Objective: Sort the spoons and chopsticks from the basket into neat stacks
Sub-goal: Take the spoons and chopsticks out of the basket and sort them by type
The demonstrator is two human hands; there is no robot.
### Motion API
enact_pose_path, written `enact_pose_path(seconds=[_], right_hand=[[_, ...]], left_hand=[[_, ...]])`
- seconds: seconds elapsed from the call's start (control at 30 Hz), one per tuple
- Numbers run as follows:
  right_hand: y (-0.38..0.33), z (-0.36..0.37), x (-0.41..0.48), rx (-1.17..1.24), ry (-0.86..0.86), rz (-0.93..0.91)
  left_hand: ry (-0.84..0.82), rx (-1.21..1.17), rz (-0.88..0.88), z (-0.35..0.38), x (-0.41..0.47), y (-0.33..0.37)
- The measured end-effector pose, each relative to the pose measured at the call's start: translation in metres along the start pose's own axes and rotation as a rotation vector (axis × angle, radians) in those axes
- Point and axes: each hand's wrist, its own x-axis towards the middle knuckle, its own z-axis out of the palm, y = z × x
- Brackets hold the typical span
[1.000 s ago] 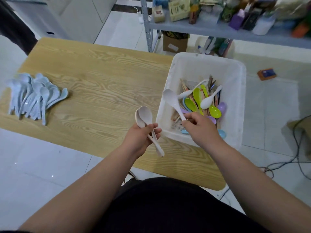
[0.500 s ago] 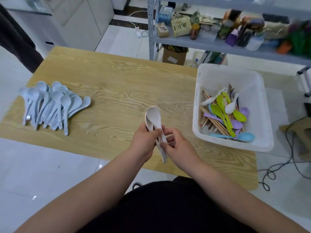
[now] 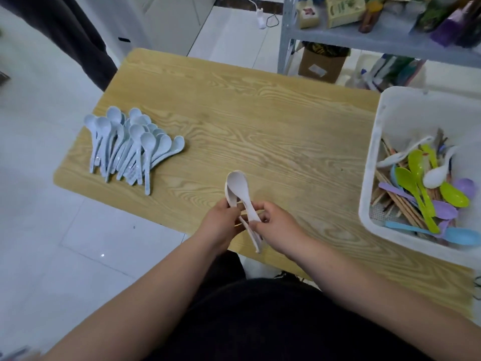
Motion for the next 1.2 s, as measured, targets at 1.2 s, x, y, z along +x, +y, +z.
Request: enact_pose_path(seconds=[1.2], right_hand=[[-0.051,0.078,0.088,-0.223,0.223,0.245]], left_hand=[[-0.17,1.252,0.412,-0.155,0.14,0.087]])
